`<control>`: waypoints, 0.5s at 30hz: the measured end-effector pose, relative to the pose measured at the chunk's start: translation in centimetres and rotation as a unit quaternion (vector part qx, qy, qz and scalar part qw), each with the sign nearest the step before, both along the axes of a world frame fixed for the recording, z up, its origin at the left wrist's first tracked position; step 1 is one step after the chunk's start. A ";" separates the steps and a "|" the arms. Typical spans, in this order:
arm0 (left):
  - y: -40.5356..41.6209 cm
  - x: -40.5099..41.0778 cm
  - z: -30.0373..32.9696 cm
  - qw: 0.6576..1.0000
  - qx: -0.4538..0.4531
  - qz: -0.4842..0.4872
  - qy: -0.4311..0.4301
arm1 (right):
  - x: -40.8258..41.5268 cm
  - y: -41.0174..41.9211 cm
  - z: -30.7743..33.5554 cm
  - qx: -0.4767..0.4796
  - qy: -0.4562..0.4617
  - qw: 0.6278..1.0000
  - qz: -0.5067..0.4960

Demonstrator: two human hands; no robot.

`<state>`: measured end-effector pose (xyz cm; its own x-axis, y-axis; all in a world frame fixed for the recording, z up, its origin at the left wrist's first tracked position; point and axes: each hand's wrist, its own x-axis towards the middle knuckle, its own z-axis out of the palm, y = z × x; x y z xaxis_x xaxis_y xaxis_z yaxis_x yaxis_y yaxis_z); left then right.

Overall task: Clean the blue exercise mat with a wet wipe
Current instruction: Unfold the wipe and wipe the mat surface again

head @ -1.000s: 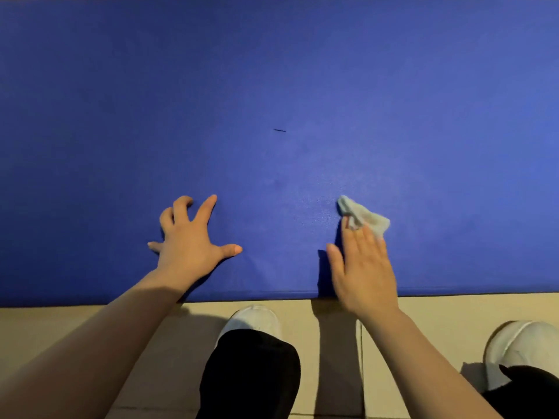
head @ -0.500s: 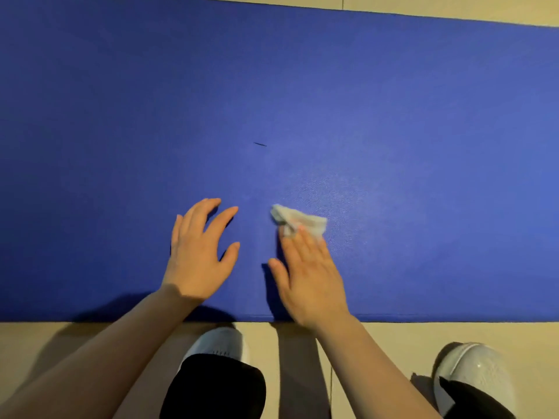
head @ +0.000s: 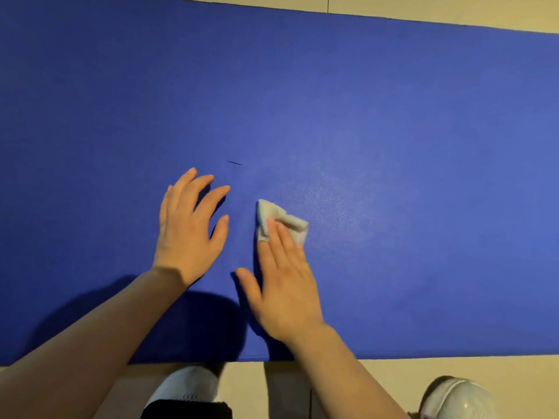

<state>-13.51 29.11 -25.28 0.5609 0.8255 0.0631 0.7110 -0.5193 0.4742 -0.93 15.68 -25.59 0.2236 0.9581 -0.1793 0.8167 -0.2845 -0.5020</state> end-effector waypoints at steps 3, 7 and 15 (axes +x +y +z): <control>0.9 1.4 -0.2 0.999 -0.021 0.020 0.022 | 1.6 1.6 -0.9 0.019 -0.020 0.999 0.045; 2.3 2.7 -0.5 0.989 -0.099 0.045 0.100 | 8.6 2.7 -0.9 -0.023 -0.033 0.983 -0.177; 4.3 4.0 -0.3 0.924 -0.210 -0.028 0.318 | 3.0 5.4 -0.8 0.002 0.000 0.983 -0.182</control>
